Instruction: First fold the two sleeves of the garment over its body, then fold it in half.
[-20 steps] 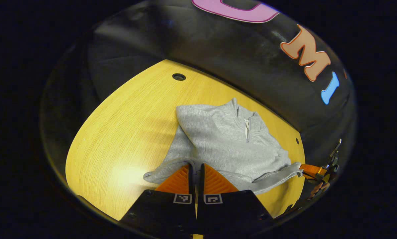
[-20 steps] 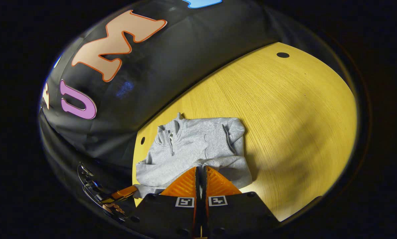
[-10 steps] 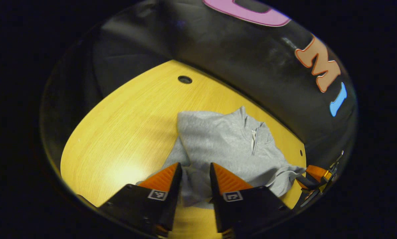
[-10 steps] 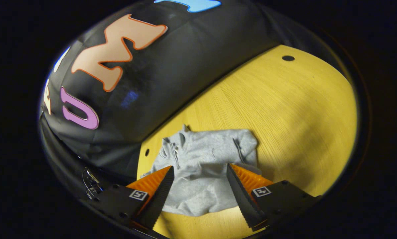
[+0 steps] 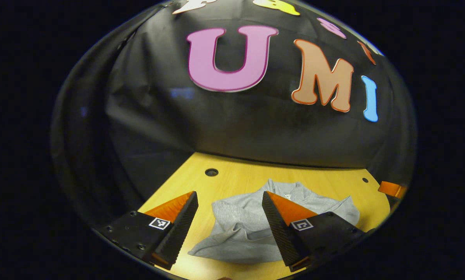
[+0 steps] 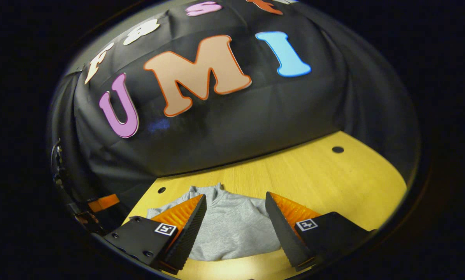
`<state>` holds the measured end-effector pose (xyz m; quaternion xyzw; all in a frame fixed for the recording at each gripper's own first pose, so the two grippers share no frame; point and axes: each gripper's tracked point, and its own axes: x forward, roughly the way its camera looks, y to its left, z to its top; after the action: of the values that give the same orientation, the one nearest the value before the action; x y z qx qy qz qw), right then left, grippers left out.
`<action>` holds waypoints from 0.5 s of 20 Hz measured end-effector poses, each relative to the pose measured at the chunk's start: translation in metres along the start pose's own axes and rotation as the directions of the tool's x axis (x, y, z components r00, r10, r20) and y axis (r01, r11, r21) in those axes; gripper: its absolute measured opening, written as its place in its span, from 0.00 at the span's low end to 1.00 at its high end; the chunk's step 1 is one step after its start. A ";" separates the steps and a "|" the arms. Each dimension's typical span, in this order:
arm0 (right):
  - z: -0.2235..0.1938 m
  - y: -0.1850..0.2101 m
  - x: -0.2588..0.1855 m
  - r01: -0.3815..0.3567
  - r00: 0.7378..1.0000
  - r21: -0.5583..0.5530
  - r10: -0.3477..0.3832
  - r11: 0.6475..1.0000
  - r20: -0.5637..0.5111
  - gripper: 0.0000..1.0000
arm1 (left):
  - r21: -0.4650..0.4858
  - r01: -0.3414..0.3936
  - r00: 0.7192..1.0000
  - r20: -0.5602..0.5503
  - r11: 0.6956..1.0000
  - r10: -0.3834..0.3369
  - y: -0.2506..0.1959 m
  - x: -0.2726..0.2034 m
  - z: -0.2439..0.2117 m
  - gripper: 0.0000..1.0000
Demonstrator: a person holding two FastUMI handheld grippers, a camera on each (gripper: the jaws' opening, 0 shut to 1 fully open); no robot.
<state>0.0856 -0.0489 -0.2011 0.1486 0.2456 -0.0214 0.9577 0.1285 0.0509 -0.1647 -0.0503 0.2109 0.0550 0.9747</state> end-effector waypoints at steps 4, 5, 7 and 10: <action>0.023 0.011 -0.037 0.018 0.995 -0.108 -0.007 0.994 0.098 0.95 | 0.096 0.032 0.996 0.076 0.995 -0.040 -0.018 -0.034 0.019 0.95; 0.031 0.012 -0.044 0.032 0.991 -0.139 -0.013 0.990 0.136 0.95 | 0.110 0.029 0.995 0.093 0.994 -0.039 -0.021 -0.038 0.023 0.95; 0.052 0.016 -0.056 0.060 0.974 -0.200 -0.013 0.978 0.224 0.95 | 0.124 0.008 0.991 0.135 0.992 -0.025 -0.024 -0.046 0.033 0.94; 0.072 0.028 -0.070 0.083 0.945 -0.263 0.007 0.961 0.326 0.95 | 0.136 0.012 0.987 0.159 0.991 -0.034 -0.033 -0.055 0.038 0.96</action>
<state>0.0606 -0.0460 -0.1000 0.0047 0.0887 -0.0301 0.9956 0.0985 0.0181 -0.1047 0.0178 0.1341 0.0331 0.9903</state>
